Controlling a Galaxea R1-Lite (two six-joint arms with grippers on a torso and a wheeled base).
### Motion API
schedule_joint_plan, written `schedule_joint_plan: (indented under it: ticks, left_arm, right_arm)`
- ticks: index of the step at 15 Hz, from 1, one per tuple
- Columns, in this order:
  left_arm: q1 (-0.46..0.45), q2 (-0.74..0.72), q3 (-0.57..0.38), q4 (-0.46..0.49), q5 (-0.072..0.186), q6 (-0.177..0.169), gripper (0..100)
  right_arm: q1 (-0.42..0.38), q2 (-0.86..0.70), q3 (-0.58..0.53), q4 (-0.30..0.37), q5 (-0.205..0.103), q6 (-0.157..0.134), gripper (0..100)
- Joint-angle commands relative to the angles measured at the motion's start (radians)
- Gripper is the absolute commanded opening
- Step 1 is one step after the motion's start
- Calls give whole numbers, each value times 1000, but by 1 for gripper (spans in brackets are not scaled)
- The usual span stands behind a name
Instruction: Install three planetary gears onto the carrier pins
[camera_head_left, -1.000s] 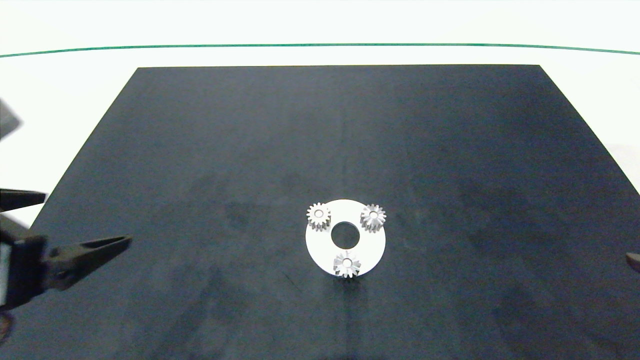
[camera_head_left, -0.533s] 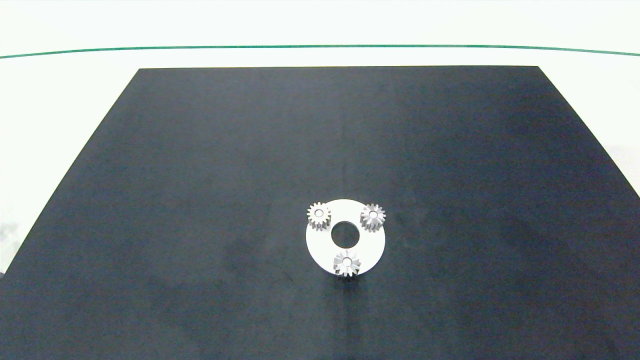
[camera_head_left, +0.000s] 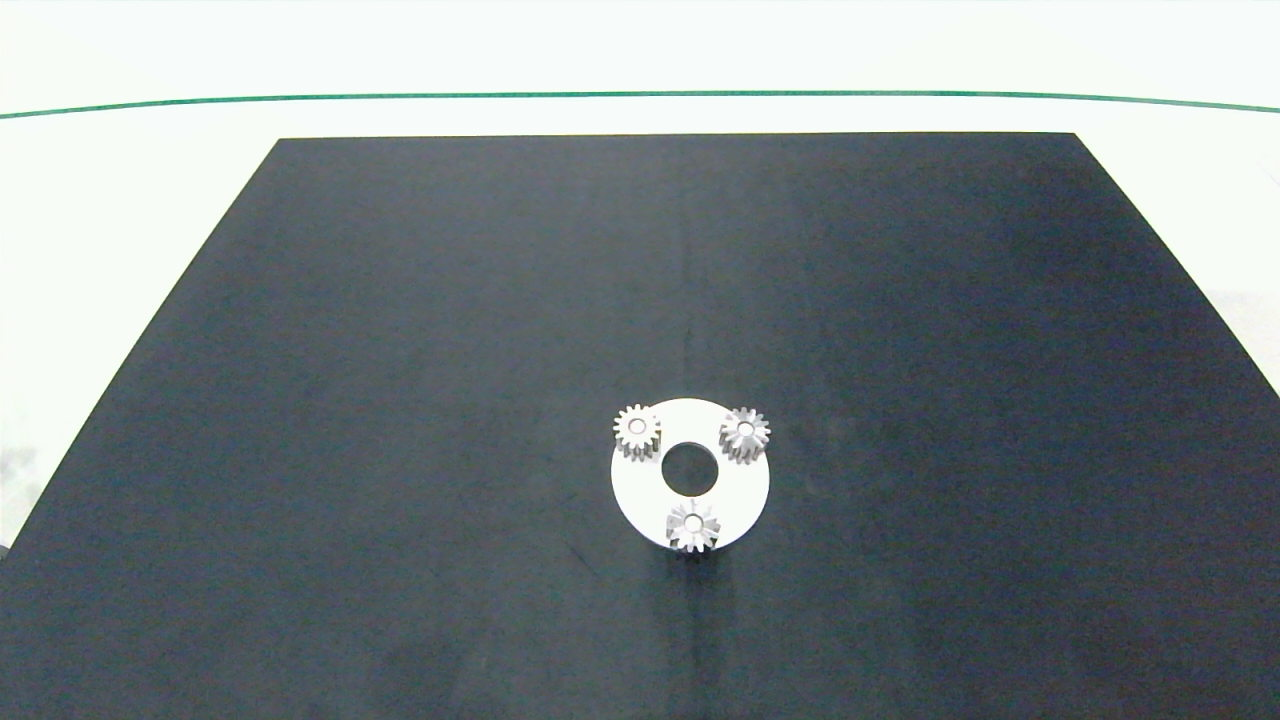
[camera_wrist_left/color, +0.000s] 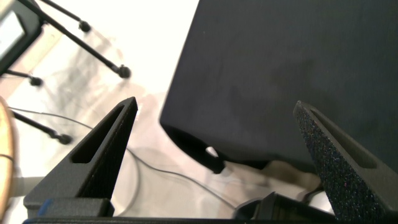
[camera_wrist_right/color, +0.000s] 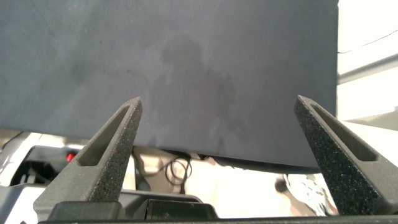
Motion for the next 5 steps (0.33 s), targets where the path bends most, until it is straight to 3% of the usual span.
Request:
schedule_joint_plan:
  ticks: [1,2,4,5]
  left_arm:
    - [13,-44,113,-143,-143,-13,100]
    - [13,-44,168,-243,-215,-13,100]
    - [14,-44,404,-541,-342,-11,100]
    - [14,-44,532,-666,-385,-11,100]
  right_arm:
    - [9,-111,214,-171,7,0,100]
    - [9,-114,279,-259,9,1,100]
    - [9,-114,475,-546,24,4,100]
    - [9,-114,523,-645,64,18,100]
